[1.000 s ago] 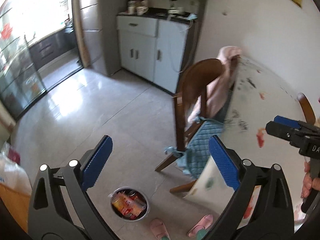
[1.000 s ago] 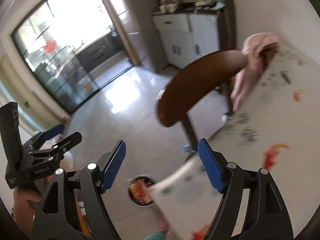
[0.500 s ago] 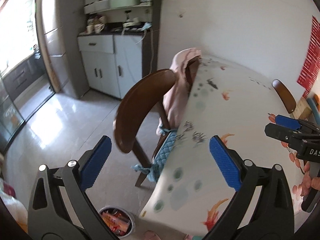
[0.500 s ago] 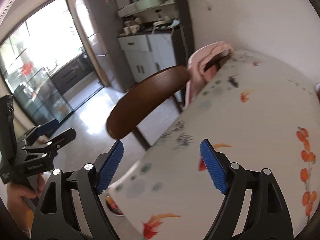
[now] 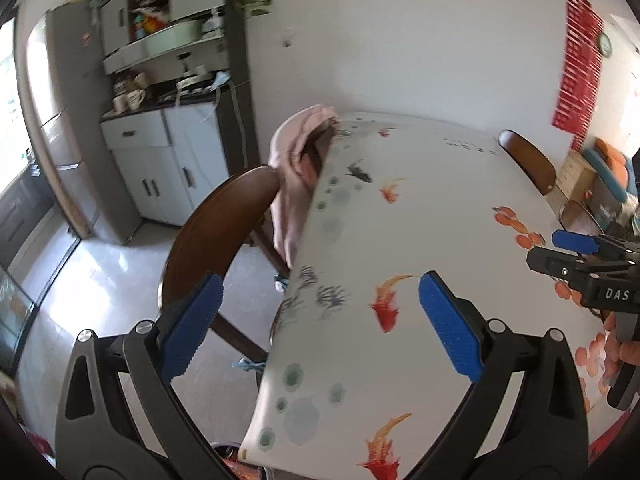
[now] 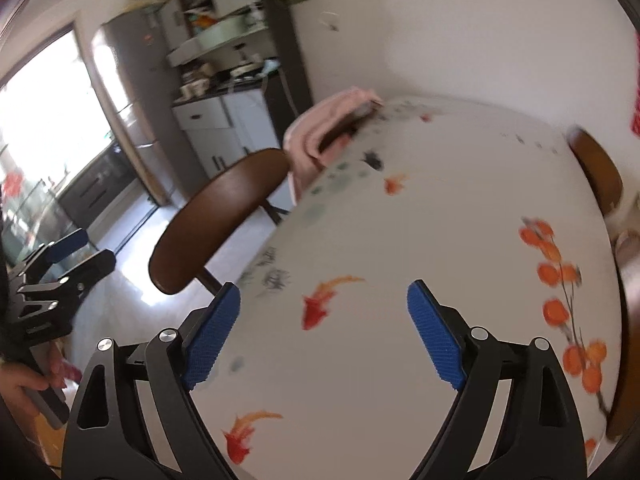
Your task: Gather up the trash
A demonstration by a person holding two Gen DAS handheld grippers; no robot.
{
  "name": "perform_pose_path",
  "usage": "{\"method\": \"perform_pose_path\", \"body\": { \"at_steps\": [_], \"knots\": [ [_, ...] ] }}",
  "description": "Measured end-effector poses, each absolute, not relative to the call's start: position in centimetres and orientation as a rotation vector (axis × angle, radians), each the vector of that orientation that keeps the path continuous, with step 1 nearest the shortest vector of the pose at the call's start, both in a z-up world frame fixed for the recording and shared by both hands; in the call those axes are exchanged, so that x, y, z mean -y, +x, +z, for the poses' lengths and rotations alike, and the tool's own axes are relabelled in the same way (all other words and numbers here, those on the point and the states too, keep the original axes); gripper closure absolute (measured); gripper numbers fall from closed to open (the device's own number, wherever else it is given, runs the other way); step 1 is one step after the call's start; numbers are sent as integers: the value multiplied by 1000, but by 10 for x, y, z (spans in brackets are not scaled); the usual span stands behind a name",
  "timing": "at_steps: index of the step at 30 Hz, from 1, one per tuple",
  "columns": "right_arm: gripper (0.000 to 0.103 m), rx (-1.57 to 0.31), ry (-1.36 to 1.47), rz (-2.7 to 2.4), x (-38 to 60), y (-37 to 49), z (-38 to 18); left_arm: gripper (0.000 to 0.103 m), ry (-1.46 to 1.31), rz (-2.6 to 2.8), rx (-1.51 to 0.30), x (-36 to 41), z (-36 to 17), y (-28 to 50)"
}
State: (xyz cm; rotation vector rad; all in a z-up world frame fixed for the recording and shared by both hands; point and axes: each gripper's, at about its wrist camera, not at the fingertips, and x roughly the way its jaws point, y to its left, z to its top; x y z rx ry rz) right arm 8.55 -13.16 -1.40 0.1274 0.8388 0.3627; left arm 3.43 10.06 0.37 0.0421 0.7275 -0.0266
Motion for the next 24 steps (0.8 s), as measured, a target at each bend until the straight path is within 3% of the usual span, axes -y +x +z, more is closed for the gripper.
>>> {"method": "perform_pose_path", "body": {
  "at_steps": [24],
  "knots": [
    [17, -822, 274, 115, 287, 80, -37, 7, 316, -314, -666, 58, 16, 82]
  ]
}}
